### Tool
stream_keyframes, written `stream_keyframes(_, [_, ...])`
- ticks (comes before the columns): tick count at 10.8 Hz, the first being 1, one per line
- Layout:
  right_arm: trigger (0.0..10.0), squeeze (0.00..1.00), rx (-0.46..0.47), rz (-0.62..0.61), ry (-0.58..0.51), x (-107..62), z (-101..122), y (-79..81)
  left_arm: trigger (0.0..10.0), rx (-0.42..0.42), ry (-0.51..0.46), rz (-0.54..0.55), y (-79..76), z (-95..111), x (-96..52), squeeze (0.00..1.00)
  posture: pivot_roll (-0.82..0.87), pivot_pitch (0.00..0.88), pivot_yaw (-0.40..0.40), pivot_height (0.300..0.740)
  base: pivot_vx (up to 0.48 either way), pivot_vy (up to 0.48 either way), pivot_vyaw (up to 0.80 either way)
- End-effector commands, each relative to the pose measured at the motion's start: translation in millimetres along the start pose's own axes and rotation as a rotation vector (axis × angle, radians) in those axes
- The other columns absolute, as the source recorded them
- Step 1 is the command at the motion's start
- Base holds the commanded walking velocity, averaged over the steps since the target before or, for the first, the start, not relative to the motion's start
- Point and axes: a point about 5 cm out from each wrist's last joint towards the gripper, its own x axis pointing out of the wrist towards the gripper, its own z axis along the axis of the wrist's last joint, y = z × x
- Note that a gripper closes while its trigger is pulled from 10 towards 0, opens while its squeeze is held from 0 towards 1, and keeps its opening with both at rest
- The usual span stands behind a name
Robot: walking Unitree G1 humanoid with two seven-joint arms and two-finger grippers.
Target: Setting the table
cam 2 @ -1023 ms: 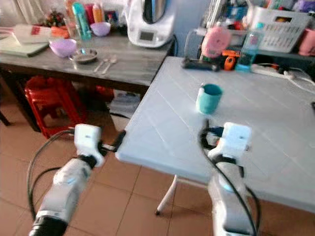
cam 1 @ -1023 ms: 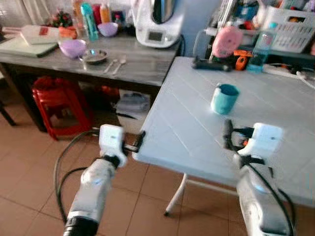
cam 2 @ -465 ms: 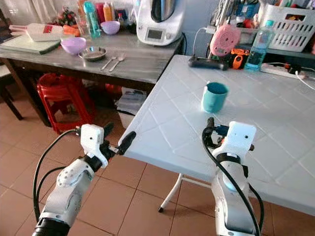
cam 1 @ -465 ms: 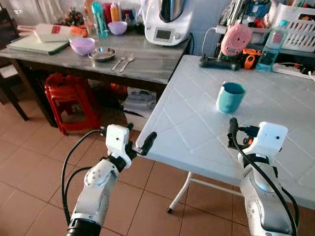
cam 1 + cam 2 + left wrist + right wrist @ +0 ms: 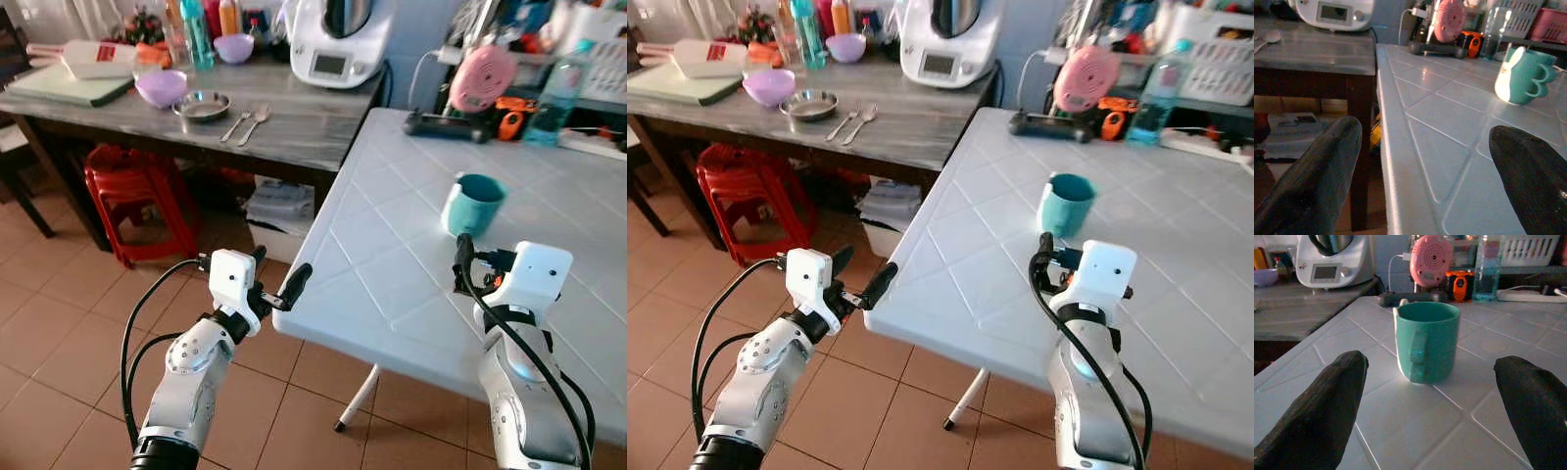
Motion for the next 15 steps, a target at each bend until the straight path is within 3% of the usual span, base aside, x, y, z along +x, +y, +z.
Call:
stream_keyframes(1, [10.0, 0.00, -0.008, 0.008, 0.008, 1.6, -2.3, 1.2, 10.0, 0.005, -0.003, -0.011, -1.0, 2.7, 0.3, 0.00, 0.04, 0.000, 0.005, 0.740, 0.244, 0.000, 0.00])
stream_keyframes(15, [10.0, 0.00, -0.011, 0.008, 0.007, -0.4, -4.4, 2.9, 10.0, 0.001, 0.013, -0.040, -3.8, 1.4, -0.2, 0.00, 0.03, 0.000, 0.010, 0.740, 0.224, 0.000, -0.07])
